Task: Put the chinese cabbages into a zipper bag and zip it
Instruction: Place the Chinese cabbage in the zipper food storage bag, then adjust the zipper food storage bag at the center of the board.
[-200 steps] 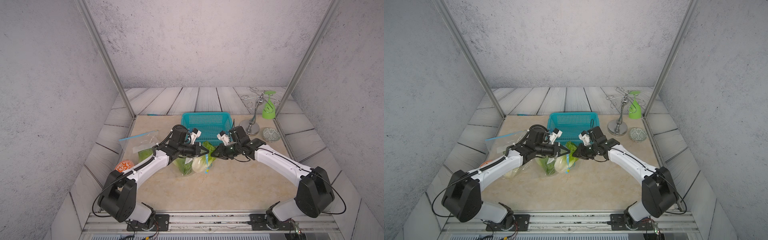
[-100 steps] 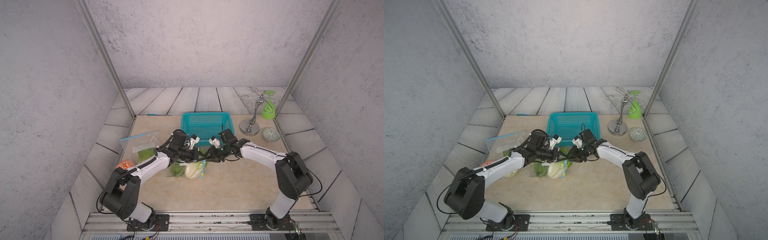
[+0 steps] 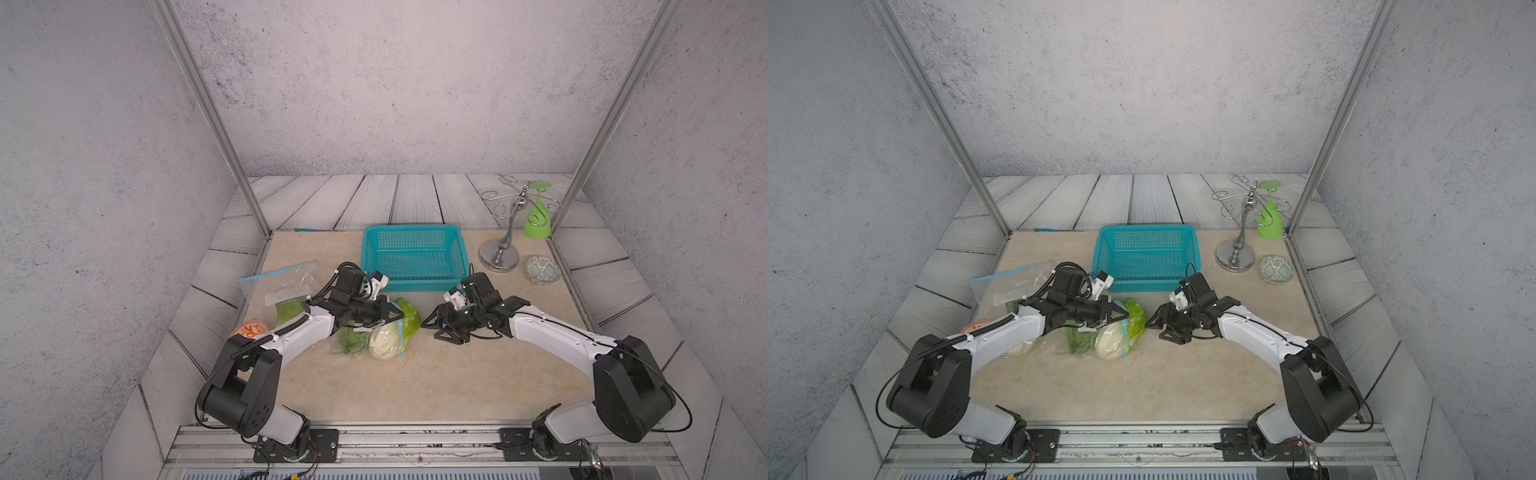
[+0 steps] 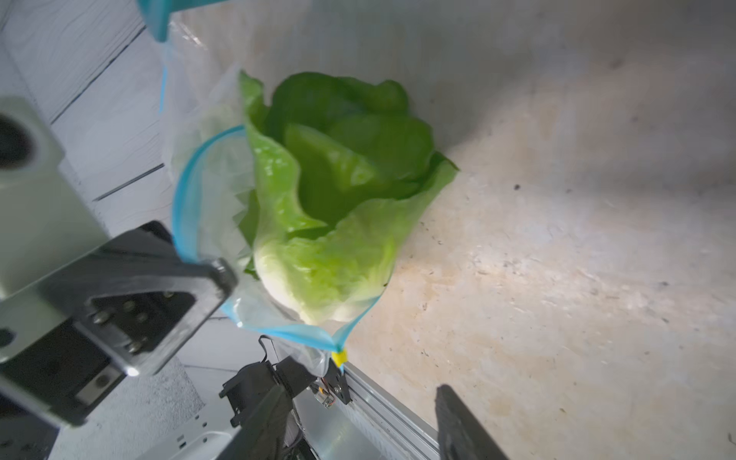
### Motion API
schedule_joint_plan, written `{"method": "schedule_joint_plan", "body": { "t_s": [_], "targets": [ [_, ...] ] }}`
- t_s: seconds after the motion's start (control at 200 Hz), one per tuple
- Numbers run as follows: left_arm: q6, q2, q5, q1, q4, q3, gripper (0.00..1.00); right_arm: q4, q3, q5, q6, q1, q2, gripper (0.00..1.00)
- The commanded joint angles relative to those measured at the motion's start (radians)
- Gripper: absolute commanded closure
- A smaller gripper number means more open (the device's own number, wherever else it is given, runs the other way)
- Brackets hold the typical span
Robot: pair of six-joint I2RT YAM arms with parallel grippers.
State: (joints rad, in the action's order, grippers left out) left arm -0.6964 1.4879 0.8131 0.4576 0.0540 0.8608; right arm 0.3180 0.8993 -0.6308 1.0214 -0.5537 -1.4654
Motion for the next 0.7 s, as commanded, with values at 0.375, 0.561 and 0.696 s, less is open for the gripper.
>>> {"method": "schedule_joint_plan", "body": {
  "t_s": [0.375,0.561,0.696],
  "targets": [
    [0.040,-0.042,-0.008,0.033,0.088,-0.057,0.98,-0.245,0.033,0.100,0.084,-0.072,-0.175,0.20],
    [0.034,-0.051,-0.020,0.082,0.113,-0.069,0.92,-0.348,0.024,0.170,0.087,-0.112,-0.253,0.24],
    [0.088,-0.064,-0.027,0.107,0.226,-0.064,0.85,-0.400,0.001,0.193,0.005,-0.115,-0.264,0.56]
  ]
}}
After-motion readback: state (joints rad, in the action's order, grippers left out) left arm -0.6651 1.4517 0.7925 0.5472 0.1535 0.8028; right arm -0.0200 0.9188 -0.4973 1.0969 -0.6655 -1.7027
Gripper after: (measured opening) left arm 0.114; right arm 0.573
